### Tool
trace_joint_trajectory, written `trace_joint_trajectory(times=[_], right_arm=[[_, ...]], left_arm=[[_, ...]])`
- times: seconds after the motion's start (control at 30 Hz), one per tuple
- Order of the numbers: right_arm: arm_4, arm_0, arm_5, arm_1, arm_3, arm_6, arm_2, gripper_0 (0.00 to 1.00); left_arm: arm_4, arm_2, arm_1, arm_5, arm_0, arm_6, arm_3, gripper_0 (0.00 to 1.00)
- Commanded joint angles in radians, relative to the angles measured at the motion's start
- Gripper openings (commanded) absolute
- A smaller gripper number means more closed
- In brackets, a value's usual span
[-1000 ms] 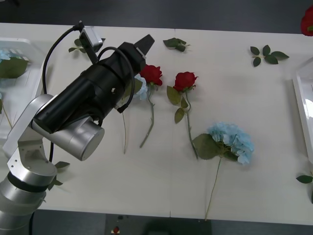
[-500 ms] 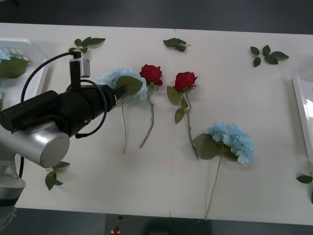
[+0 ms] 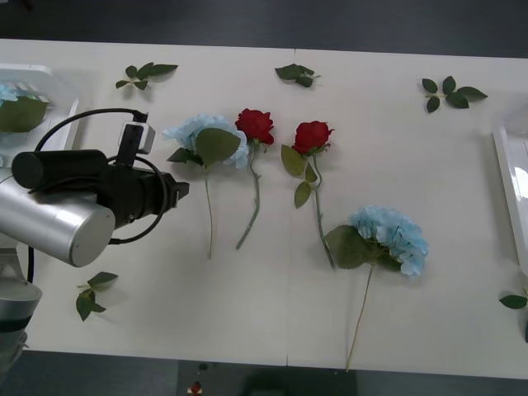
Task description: Put the red flowers into the right box and the blue flowers into the left box
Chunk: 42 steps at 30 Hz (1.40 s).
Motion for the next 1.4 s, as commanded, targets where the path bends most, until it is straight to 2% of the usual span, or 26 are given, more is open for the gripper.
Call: trace_joint_trajectory(times=[0.03, 0.2, 0.33, 0.37, 0.4, 0.47, 0.5, 0.53, 0.73, 0.93, 0.97, 1.27, 1.33, 1.37, 1.4], right_arm=[[-0.023, -0.024, -0.096, 0.002, 0.049, -0.046, 0.052, 0.00], [-0.032, -0.027, -0.186, 0.019, 0.086, -0.049, 0.116, 0.00], [-0.026, -0.029, -0.206, 0.038, 0.088, -0.049, 0.131, 0.00], [-0.026, -0.027, -0.206, 0.042, 0.088, -0.049, 0.131, 0.04], [-0.024, -0.027, -0.206, 0.045, 0.088, -0.049, 0.131, 0.12], [-0.024, -0.027, -0.206, 0.048, 0.088, -0.046, 0.131, 0.81], [-0.024, -0.027, -0.206, 0.048, 0.088, -0.046, 0.131, 0.96], [-0.024, -0.027, -0.206, 0.050, 0.088, -0.045, 0.131, 1.00], [-0.069, -0.030, -0.191, 0.047, 0.082, -0.026, 0.130, 1.00], [-0.138, -0.041, -0.071, 0.047, 0.008, -0.020, 0.099, 1.00], [-0.155, -0.048, 0.002, 0.047, -0.046, -0.028, 0.081, 1.00], [-0.233, -0.105, 0.341, 0.047, -0.174, -0.155, 0.033, 1.00], [-0.264, -0.105, 0.415, 0.056, -0.221, -0.229, 0.035, 1.00], [-0.264, -0.104, 0.432, 0.061, -0.236, -0.249, 0.035, 1.00], [-0.264, -0.104, 0.466, 0.071, -0.270, -0.292, 0.035, 1.00]], left_arm=[[-0.055, -0.066, -0.042, 0.018, -0.074, 0.158, 0.017, 1.00], [-0.099, -0.106, -0.062, 0.010, -0.142, 0.194, 0.118, 1.00], [-0.111, -0.121, -0.079, -0.022, -0.185, 0.208, 0.207, 1.00], [-0.114, -0.123, -0.083, -0.028, -0.195, 0.211, 0.226, 1.00], [-0.116, -0.124, -0.085, -0.036, -0.205, 0.213, 0.246, 1.00], [-0.124, -0.130, -0.092, -0.059, -0.229, 0.217, 0.298, 1.00], [-0.125, -0.138, -0.092, -0.066, -0.241, 0.221, 0.321, 1.00], [-0.125, -0.141, -0.092, -0.074, -0.249, 0.222, 0.336, 1.00], [-0.113, -0.181, -0.092, -0.161, -0.298, 0.251, 0.468, 1.00], [-0.110, -0.224, -0.095, -0.174, -0.327, 0.273, 0.537, 1.00], [-0.111, -0.236, -0.099, -0.175, -0.333, 0.283, 0.557, 1.00], [-0.122, -0.267, -0.100, -0.175, -0.332, 0.310, 0.566, 1.00], [-0.125, -0.270, -0.100, -0.175, -0.332, 0.316, 0.566, 0.80], [-0.125, -0.271, -0.100, -0.175, -0.332, 0.316, 0.566, 0.75], [-0.125, -0.273, -0.100, -0.175, -0.332, 0.319, 0.566, 0.58]])
